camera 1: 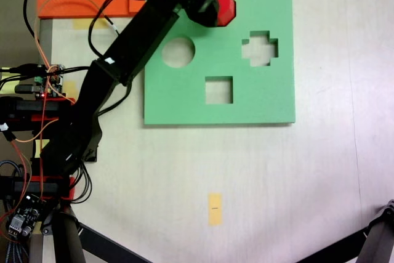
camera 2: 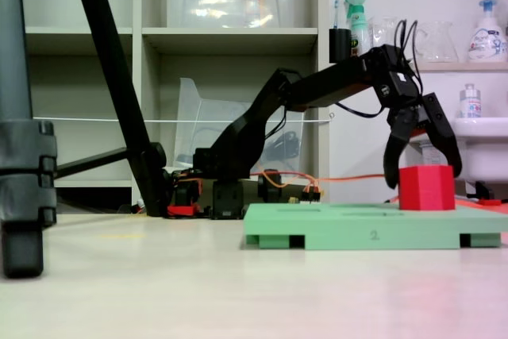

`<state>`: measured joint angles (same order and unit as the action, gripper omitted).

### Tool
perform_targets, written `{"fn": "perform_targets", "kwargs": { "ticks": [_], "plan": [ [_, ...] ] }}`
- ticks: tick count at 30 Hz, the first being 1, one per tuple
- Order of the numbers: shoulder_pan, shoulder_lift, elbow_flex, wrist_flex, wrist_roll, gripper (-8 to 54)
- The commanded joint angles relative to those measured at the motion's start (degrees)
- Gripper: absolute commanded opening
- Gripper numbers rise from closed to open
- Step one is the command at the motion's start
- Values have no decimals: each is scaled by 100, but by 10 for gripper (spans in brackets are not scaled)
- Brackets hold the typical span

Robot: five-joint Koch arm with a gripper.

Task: Put the octagonal pillar block into the corresponding hole

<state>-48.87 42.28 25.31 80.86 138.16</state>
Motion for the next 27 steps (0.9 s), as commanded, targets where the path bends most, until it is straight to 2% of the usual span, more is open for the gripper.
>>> {"fn": "perform_targets", "kwargs": {
  "ticks": [1, 3, 5, 6, 13, 18, 21, 25, 27],
  "plan": [
    [-79, 105, -185, -431, -123, 341],
    [-70, 44, -176, -431, -123, 393],
    [-97, 35, -176, -422, -132, 512],
    [-105, 35, -185, -413, -132, 520],
    [-176, 369, -185, -105, -149, 520],
    [-308, 1793, -193, 615, -519, 519],
    [-237, 2654, -193, 1143, -1503, 519],
    [527, 3630, -123, 2004, -3691, 519],
    [1072, 3858, -97, 2224, -4342, 519]
  ]
}}
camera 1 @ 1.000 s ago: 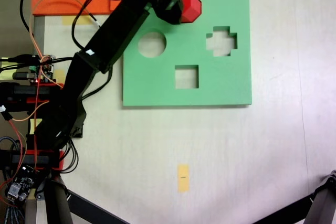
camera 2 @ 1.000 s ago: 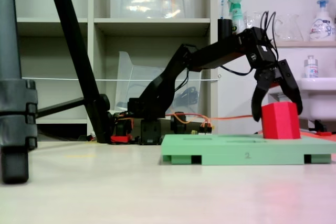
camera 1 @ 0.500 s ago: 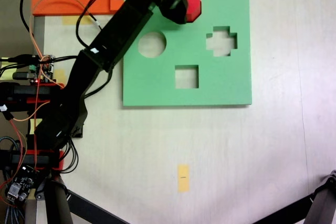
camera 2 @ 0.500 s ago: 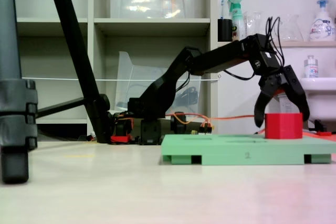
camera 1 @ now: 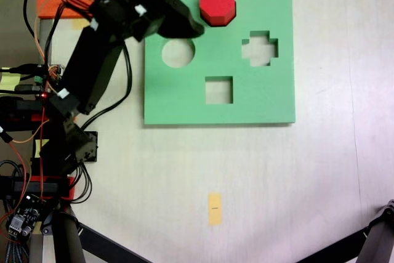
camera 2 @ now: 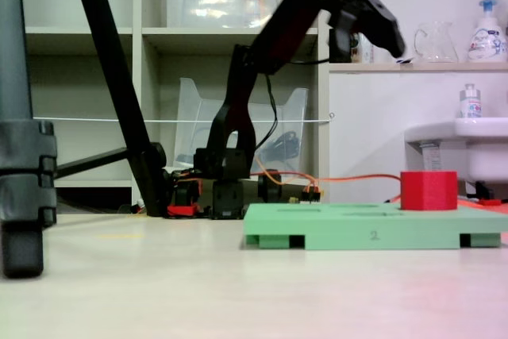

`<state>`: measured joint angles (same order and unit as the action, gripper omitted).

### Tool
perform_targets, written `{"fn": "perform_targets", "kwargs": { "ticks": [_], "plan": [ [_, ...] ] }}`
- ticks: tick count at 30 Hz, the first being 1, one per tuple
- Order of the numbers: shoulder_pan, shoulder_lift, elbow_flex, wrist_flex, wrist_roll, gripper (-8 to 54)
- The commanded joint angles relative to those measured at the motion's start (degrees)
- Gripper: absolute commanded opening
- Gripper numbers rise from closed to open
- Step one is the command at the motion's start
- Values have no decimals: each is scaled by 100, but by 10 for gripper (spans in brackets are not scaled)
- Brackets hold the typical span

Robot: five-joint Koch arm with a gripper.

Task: Put the octagonal pillar block into the corresponding hole

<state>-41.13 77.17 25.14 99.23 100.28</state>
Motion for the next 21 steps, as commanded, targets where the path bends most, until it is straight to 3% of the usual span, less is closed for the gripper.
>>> {"fn": "perform_targets", "kwargs": {
  "ticks": [1, 6, 8, 11, 17, 21],
  "plan": [
    [598, 475, -62, 448, -747, 519],
    [2276, 1116, 141, 396, -2197, 481],
    [2918, 1696, 976, -132, -3076, 461],
    [4061, 2830, 3050, -1916, -3885, 396],
    [4939, 4034, 6847, -5590, -5449, 386],
    [5133, 4729, 10512, -10283, -6987, 332]
  ]
}}
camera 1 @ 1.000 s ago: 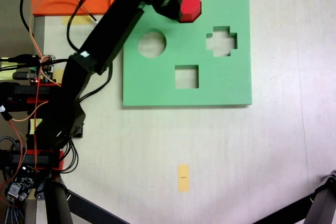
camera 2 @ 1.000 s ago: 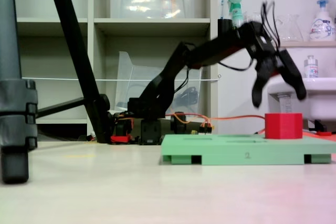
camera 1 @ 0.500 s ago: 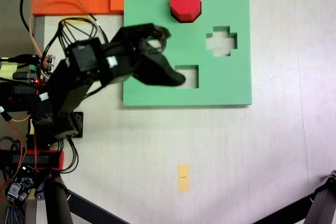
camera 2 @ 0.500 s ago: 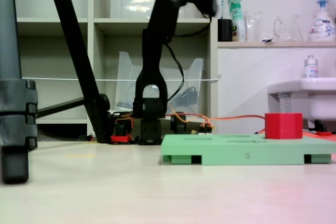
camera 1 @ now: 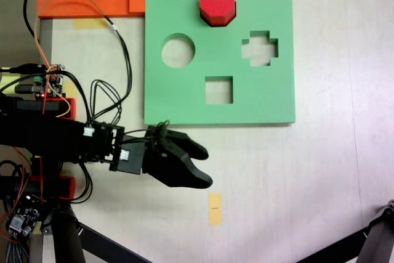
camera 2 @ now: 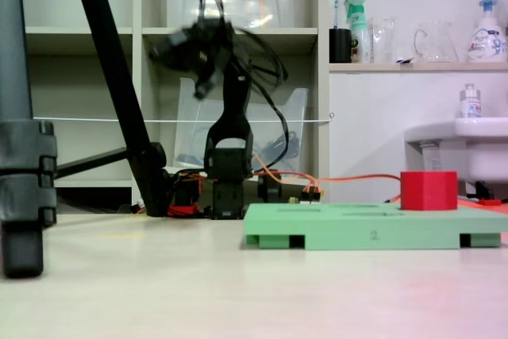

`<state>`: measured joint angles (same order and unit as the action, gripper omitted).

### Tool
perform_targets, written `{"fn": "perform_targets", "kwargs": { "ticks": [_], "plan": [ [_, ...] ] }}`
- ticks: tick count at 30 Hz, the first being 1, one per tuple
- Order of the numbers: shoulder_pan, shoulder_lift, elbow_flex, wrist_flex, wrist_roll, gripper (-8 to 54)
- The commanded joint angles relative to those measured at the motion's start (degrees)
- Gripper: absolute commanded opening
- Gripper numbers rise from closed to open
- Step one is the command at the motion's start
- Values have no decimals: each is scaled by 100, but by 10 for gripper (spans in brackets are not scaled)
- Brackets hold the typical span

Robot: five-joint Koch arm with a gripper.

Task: Put the octagonal pillar block into the corresponding hole

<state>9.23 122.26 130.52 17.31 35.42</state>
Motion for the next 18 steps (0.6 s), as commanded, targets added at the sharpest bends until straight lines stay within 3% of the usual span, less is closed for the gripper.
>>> {"fn": "perform_targets", "kwargs": {
  "ticks": [1, 7, 18],
  "plan": [
    [88, 299, 835, -2971, -958, 330],
    [-220, 861, 3340, -3155, -2013, 338],
    [-290, 1081, 4904, -2698, -2628, 340]
  ]
}}
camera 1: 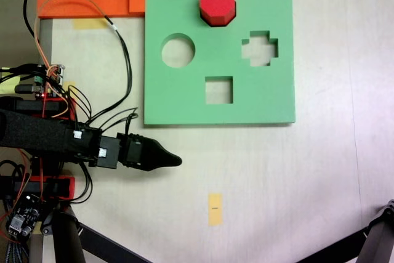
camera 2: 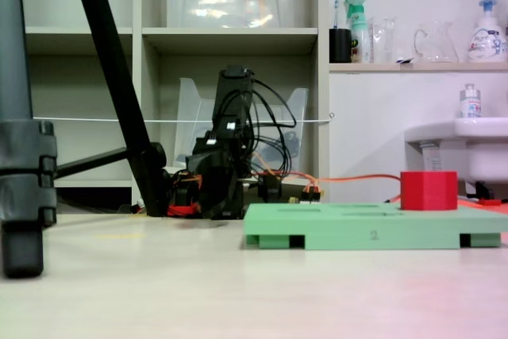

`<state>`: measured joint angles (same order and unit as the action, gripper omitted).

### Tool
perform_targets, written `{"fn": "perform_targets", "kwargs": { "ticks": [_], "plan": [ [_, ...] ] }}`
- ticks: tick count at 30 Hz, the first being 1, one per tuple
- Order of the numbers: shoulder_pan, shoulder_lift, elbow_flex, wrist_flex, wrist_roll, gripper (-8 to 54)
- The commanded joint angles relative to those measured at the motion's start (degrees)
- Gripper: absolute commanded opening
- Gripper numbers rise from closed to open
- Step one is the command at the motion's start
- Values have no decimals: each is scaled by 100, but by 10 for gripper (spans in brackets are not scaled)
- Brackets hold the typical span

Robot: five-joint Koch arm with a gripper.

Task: Put the octagonal pillar block into the corresponding hole

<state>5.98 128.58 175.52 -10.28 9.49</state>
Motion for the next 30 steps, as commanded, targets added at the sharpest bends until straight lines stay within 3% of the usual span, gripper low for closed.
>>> {"fn": "perform_targets", "kwargs": {
  "ticks": [1, 5, 30],
  "plan": [
    [26, 457, 404, 237, -35, 340],
    [-9, 457, 413, 1107, -18, 337],
    [-167, 439, 404, 1037, 0, 338]
  ]
}}
